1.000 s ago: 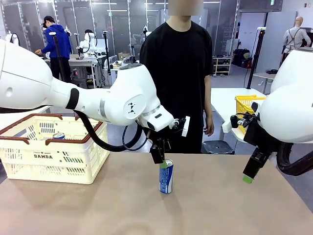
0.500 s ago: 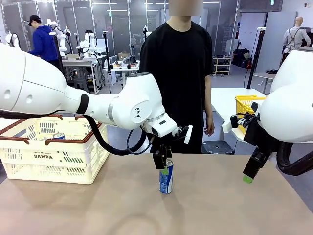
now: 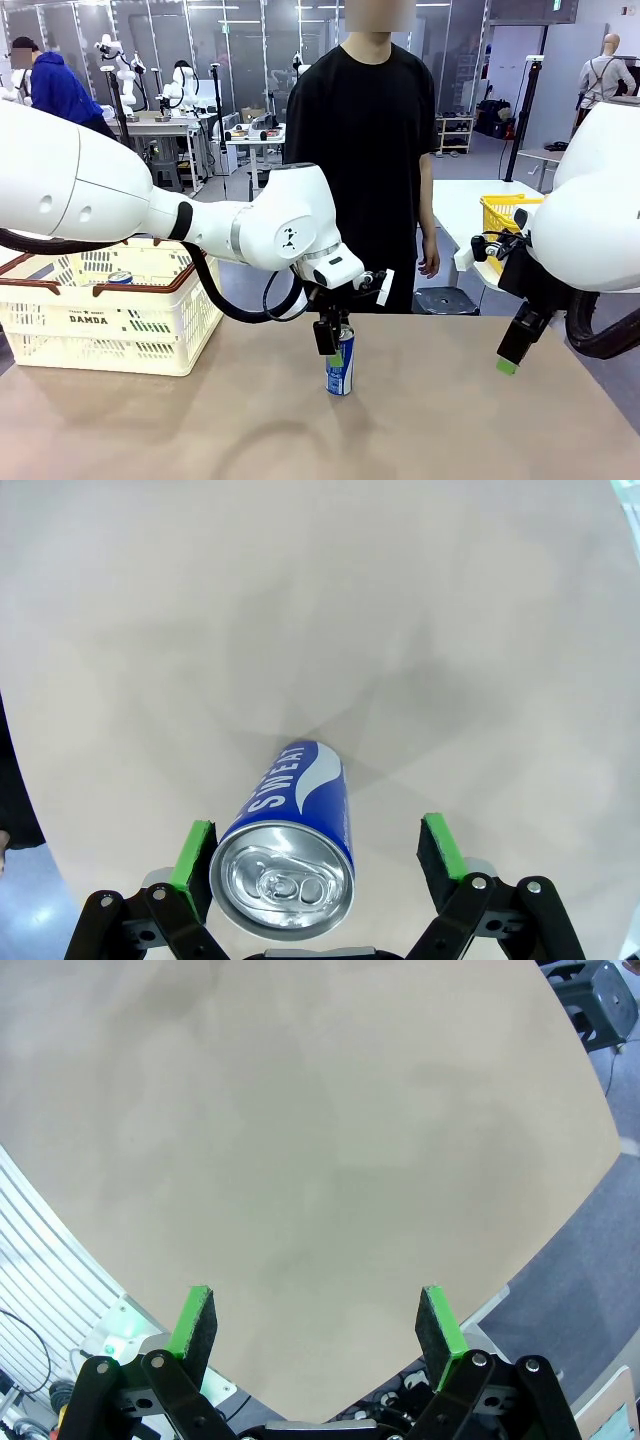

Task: Place the drinks into the Shopping basket.
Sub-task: Pick up one drink and place it into the Shopping basket.

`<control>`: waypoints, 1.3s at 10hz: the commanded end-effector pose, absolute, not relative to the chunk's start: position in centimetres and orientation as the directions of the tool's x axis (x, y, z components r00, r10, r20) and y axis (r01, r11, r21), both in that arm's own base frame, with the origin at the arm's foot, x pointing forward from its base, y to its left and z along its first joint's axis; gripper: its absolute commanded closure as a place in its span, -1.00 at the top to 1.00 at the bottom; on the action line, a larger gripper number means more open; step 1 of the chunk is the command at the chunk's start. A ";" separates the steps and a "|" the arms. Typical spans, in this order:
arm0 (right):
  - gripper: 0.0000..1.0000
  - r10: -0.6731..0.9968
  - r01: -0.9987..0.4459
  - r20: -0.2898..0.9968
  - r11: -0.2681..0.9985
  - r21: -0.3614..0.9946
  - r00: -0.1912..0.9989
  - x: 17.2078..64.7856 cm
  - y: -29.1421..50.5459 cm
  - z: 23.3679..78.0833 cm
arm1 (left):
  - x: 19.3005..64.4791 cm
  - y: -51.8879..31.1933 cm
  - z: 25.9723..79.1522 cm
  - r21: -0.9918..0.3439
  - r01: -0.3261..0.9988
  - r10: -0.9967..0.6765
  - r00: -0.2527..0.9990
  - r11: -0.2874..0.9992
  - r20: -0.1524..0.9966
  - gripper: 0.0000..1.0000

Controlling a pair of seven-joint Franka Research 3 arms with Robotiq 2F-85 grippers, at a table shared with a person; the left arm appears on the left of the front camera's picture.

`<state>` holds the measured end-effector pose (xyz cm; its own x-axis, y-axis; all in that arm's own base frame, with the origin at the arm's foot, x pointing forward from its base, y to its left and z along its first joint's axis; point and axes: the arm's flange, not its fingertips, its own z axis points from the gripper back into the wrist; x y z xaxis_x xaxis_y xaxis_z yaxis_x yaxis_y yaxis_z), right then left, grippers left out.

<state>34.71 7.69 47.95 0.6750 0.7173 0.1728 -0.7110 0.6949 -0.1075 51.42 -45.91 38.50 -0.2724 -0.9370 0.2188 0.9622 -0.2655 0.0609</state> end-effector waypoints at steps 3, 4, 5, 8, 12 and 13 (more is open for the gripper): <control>1.00 0.716 -0.709 0.165 0.697 -0.109 0.678 34.9 7.8 48.2 | 52.1 -46.3 37.8 0.065 0.970 -0.951 -0.241 -0.233 0.195 1.00; 1.00 0.716 -0.709 0.165 0.697 -0.109 0.678 34.9 7.8 48.2 | 52.3 -46.1 37.6 0.064 0.973 -0.953 -0.230 -0.222 0.199 1.00; 1.00 0.716 -0.709 0.165 0.697 -0.109 0.678 34.9 7.8 48.2 | 52.5 -46.1 37.4 0.074 0.974 -0.954 -0.226 -0.215 0.199 0.76; 1.00 0.716 -0.709 0.165 0.697 -0.109 0.678 34.9 7.8 48.2 | 52.8 -45.9 37.4 0.064 0.979 -0.956 -0.203 -0.193 0.212 0.21; 1.00 0.716 -0.709 0.165 0.697 -0.109 0.678 34.9 7.8 48.2 | 53.0 -45.7 37.3 0.033 0.986 -0.961 -0.168 -0.165 0.222 -0.59; 1.00 0.716 -0.709 0.165 0.697 -0.109 0.678 34.9 7.8 48.2 | 53.0 -45.7 37.4 0.030 0.987 -0.961 -0.163 -0.161 0.221 -0.83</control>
